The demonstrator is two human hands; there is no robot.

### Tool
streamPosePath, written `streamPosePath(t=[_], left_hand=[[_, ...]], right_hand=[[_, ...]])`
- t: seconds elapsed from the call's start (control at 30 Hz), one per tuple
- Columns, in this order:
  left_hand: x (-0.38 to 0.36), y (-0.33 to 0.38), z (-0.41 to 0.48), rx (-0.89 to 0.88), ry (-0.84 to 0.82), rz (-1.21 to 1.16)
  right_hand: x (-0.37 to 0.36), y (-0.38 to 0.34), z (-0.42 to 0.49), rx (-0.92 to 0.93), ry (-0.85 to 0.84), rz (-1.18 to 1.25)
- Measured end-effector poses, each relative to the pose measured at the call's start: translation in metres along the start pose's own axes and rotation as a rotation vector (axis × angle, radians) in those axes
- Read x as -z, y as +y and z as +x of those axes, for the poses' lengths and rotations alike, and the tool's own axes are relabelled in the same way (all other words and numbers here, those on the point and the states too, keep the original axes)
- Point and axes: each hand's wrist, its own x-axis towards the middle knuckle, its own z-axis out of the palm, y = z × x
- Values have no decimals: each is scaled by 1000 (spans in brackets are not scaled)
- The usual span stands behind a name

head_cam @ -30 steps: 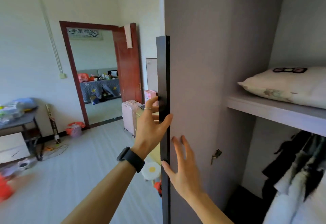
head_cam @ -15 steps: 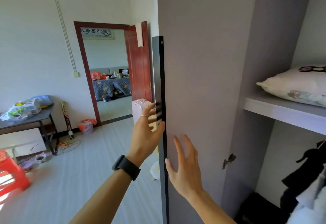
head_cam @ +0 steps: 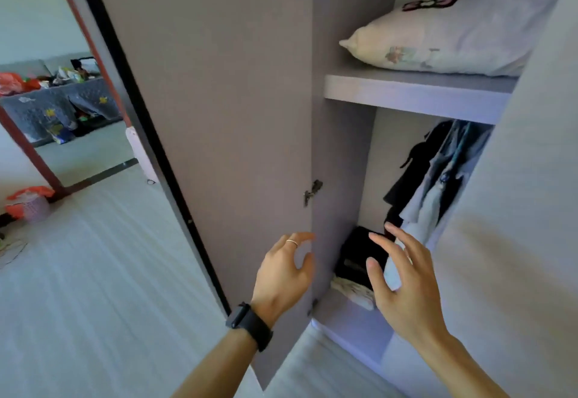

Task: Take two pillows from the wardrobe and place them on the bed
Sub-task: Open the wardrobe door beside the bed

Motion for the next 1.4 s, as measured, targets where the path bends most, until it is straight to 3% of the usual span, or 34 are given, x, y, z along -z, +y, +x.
streamPosePath(t=[0.2,0.37,0.57,0.8,1.0,1.17,1.4], left_hand=[[-55,76,54,-207,-204,-55],[-67,151,107,-388,-250,-157],[-67,230,166,-441,-314,-429],[-83,270,203,-417,-371,-706],[-105,270,210,-391,-393,-761],[-112,267,214,-378,-402,-823],[-91,252,201,-384,-567,-884]], right_hand=[[83,30,26,-68,190,-261],[146,37,76,-126,382,-434],[195,50,139,-178,528,-649],[198,84,163,-244,476,-789],[187,107,154,-223,499,-893],[183,107,152,-221,518,-847],[172,88,126,-272,495,-732]])
